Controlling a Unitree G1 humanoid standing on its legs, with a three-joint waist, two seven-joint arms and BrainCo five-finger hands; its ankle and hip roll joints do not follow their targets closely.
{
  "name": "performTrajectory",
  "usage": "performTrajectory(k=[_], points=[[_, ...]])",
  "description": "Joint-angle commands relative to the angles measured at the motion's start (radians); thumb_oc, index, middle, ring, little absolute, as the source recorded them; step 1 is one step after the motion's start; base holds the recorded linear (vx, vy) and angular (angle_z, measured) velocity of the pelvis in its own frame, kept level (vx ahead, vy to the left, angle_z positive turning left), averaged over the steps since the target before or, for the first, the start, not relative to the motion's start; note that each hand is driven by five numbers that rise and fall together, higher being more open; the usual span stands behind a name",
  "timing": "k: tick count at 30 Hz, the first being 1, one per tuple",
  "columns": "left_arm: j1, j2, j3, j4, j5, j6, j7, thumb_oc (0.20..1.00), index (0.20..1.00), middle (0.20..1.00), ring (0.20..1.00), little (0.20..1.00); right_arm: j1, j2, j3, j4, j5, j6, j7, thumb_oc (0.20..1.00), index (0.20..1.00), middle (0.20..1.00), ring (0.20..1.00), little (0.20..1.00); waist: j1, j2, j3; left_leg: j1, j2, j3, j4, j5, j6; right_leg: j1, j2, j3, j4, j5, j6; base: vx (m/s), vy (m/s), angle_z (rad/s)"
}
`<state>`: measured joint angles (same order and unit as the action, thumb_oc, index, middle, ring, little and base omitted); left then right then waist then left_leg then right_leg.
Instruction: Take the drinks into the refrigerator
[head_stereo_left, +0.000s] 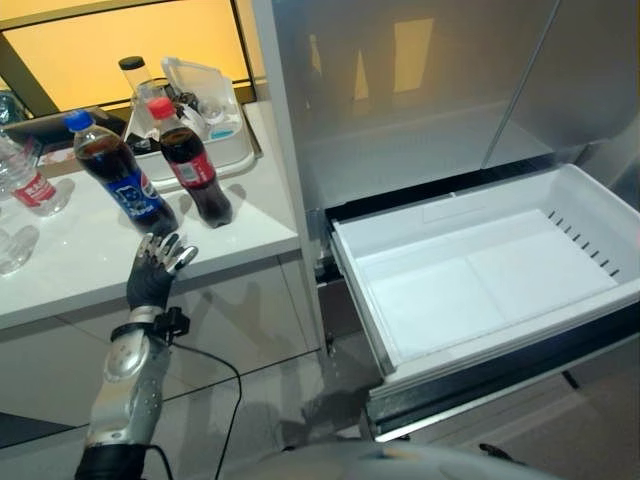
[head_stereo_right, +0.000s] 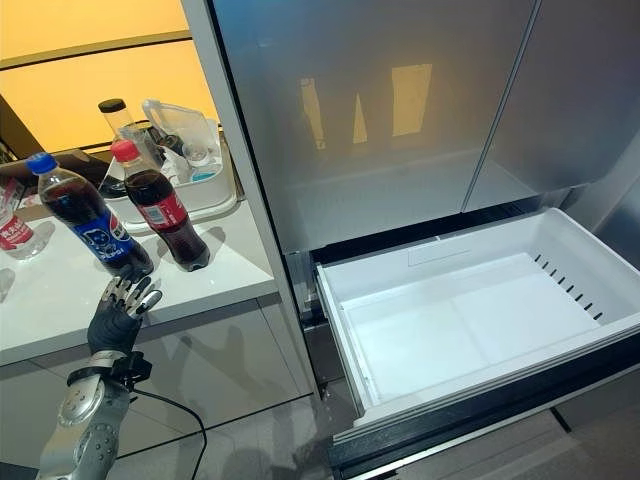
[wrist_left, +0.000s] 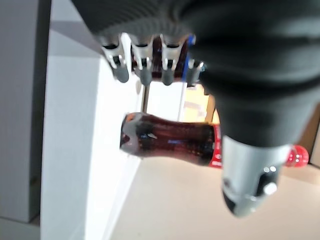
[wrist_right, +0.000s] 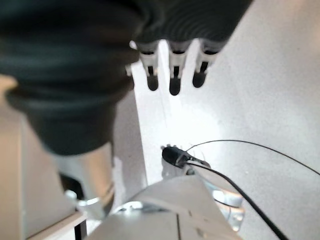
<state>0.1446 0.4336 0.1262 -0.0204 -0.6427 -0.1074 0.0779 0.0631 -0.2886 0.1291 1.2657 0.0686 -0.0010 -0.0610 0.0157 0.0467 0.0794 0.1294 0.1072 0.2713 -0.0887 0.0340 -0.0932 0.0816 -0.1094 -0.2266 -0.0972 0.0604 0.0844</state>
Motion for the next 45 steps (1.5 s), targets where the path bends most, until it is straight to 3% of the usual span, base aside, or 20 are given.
performTrajectory(k=[1, 16, 19, 20, 23, 45], points=[[-0.099, 0.065, -0.017, -0.014, 0.013, -0.026, -0.028, 1.0, 1.0, 1.0, 1.0, 1.0, -0.061, 0.015, 0.019, 0.045, 0.008, 0.0, 0.001, 1.0, 1.0, 1.0, 1.0, 1.0, 0.007, -0.048, 0.009, 0.006, -0.013, -0.03, 0.001, -0.043, 0.014, 0.019, -0.044, 0.004, 0.01, -0.009, 0.08, 0.0, 0.0, 0.0], [-0.148, 0.017, -0.006, 0.065, 0.14, -0.015, 0.074, 1.0, 1.0, 1.0, 1.0, 1.0, -0.059, 0.021, 0.027, 0.024, -0.001, 0.006, -0.016, 1.0, 1.0, 1.0, 1.0, 1.0, -0.007, -0.05, 0.005, 0.004, -0.008, -0.023, 0.001, -0.044, 0.012, 0.012, -0.038, 0.009, 0.01, -0.009, 0.078, 0.0, 0.0, 0.0], [-0.203, 0.001, -0.012, 0.109, 0.114, -0.049, 0.109, 1.0, 1.0, 1.0, 1.0, 1.0, -0.054, 0.025, 0.038, 0.023, -0.002, 0.004, -0.021, 1.0, 1.0, 1.0, 1.0, 1.0, -0.013, -0.053, 0.005, 0.003, -0.008, -0.022, 0.001, -0.044, 0.01, 0.011, -0.037, 0.01, 0.01, -0.01, 0.077, 0.0, 0.0, 0.0], [-0.227, 0.03, -0.021, 0.163, 0.168, -0.022, 0.109, 1.0, 1.0, 1.0, 1.0, 1.0, -0.056, 0.022, 0.042, 0.019, 0.001, 0.007, -0.019, 1.0, 1.0, 1.0, 1.0, 1.0, -0.016, -0.053, 0.003, 0.003, -0.008, -0.021, 0.001, -0.044, 0.009, 0.01, -0.035, 0.011, 0.01, -0.009, 0.078, 0.0, 0.0, 0.0], [-0.253, 0.057, -0.012, 0.187, 0.231, -0.02, 0.133, 1.0, 1.0, 1.0, 1.0, 1.0, -0.054, 0.02, 0.045, 0.013, -0.002, 0.005, -0.022, 1.0, 1.0, 1.0, 1.0, 1.0, -0.019, -0.053, 0.003, 0.002, -0.007, -0.019, 0.001, -0.044, 0.007, 0.008, -0.035, 0.013, 0.01, -0.01, 0.079, 0.0, 0.0, 0.0], [-0.417, 0.122, -0.099, 0.205, 0.155, -0.024, 0.123, 1.0, 1.0, 1.0, 1.0, 1.0, -0.034, 0.009, 0.058, 0.015, 0.0, 0.01, -0.011, 1.0, 1.0, 1.0, 1.0, 1.0, -0.047, -0.047, 0.0, 0.01, -0.005, -0.001, 0.001, -0.048, 0.004, 0.003, -0.029, 0.025, 0.01, -0.009, 0.082, 0.01, -0.002, -0.02]])
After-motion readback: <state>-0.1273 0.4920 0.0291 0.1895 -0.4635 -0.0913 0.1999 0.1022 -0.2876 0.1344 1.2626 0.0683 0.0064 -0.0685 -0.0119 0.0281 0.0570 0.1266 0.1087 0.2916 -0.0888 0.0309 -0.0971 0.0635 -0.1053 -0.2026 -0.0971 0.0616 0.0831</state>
